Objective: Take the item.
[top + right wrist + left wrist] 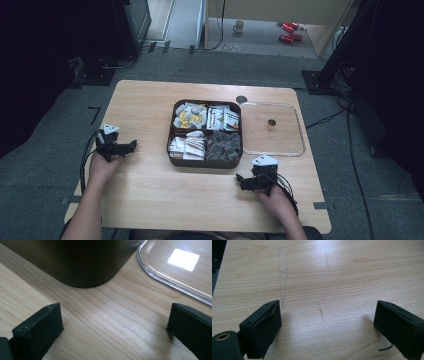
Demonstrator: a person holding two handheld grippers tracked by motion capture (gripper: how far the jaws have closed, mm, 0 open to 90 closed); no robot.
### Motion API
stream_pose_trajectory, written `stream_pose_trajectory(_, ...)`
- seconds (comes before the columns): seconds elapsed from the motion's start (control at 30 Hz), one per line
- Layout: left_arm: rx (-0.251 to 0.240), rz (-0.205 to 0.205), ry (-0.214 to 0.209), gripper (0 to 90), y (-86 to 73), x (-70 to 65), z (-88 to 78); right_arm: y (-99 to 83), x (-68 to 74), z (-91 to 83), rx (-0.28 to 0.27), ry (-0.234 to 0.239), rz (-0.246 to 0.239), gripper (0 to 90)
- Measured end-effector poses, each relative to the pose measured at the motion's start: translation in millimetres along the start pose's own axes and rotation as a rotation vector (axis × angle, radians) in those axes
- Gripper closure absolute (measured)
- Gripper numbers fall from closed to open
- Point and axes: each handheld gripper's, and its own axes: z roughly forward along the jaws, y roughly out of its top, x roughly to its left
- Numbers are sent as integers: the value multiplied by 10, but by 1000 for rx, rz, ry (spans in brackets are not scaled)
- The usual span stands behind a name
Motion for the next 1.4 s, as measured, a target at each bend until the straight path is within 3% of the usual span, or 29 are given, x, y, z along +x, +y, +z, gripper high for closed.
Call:
stream_pose_trajectory(1.03, 0, 0, 0, 75, 0, 0, 0, -2, 2, -2, 0, 1, 0, 0)
stream_pose_trajectory(1.4, 20, -24, 24, 79, 38, -34, 12, -2, 3, -3, 0, 0, 1, 0)
